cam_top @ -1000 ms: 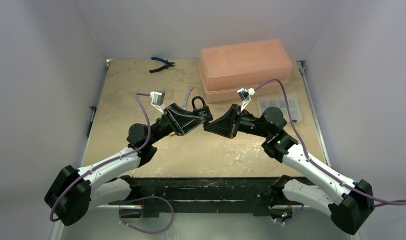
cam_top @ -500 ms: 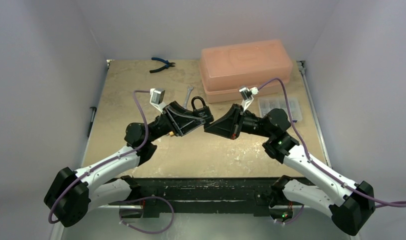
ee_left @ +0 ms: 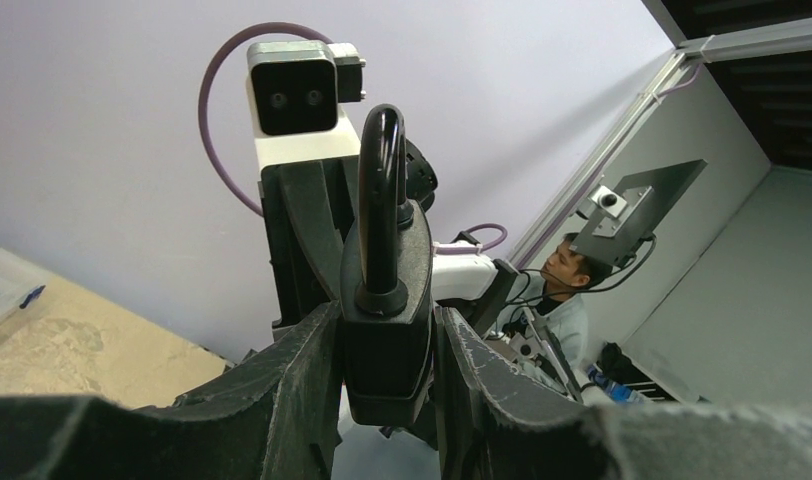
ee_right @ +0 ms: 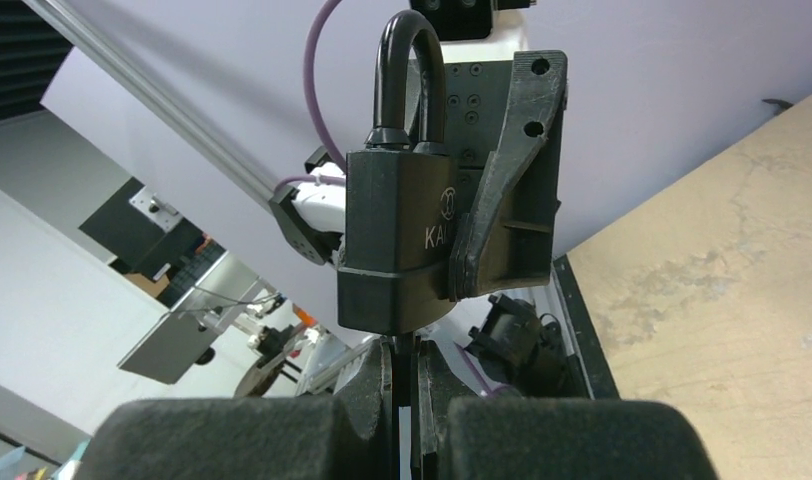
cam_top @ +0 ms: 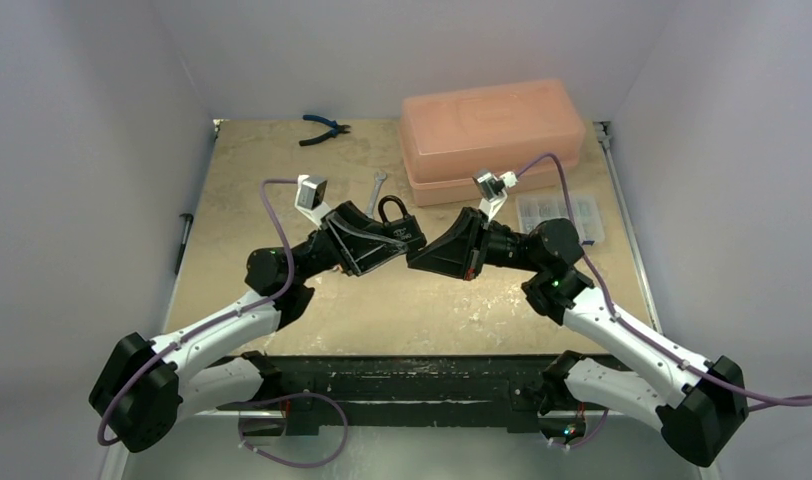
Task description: Unlock with the key
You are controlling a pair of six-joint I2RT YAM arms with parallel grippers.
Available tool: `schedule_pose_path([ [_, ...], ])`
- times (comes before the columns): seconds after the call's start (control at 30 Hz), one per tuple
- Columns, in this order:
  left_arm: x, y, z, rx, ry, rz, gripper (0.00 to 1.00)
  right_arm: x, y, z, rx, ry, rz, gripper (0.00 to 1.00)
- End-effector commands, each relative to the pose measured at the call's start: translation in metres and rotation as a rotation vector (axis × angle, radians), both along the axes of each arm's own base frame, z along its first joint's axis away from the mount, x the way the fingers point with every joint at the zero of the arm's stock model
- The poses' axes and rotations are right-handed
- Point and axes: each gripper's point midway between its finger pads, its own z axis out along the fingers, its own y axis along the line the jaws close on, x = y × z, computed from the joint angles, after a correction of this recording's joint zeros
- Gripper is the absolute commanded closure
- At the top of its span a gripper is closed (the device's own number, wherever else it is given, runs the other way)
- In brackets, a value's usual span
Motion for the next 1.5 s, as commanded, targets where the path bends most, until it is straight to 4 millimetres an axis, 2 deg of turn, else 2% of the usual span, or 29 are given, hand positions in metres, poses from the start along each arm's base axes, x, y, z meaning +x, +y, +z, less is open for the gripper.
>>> schedule_pose_path([
  [0.0,-0.035,0.015,0.042,-0.109,-0.169,-0.088,1.00,-0.009,-0.011,0.051,0.155,-0.127,0.003,1.00],
  [0.6,-0.055,0.019,0.046,-0.158,-0.259,-0.190,1.00,-0.033,-0.016,0.060,0.224,-0.146,0.149,1.00],
  [0.77,-0.050,0.014,0.045,-0.137,-0.253,-0.183,1.00,-0.035,-0.016,0.060,0.218,-0.129,0.160,1.00],
  [0.87,-0.044,0.012,0.044,-0.119,-0.241,-0.154,1.00,-0.033,-0.014,0.052,0.163,-0.129,0.145,1.00],
  [1.0,-0.027,0.005,0.036,-0.063,-0.179,-0.079,1.00,-0.022,-0.013,0.042,0.074,-0.166,0.045,0.79],
  [1.13,-0.015,0.004,0.031,-0.024,-0.148,-0.006,1.00,-0.012,-0.015,0.027,-0.037,-0.159,-0.040,0.51],
  [1.2,-0.011,0.003,0.029,-0.008,-0.135,0.019,1.00,-0.006,-0.018,0.020,-0.092,-0.165,-0.084,0.41],
  [1.33,-0.001,-0.001,0.023,0.039,-0.111,0.057,1.00,0.004,-0.027,0.009,-0.202,-0.203,-0.185,0.30],
  [1.47,0.002,-0.003,0.017,0.070,-0.103,0.062,1.00,0.009,-0.036,0.005,-0.262,-0.215,-0.247,0.23],
])
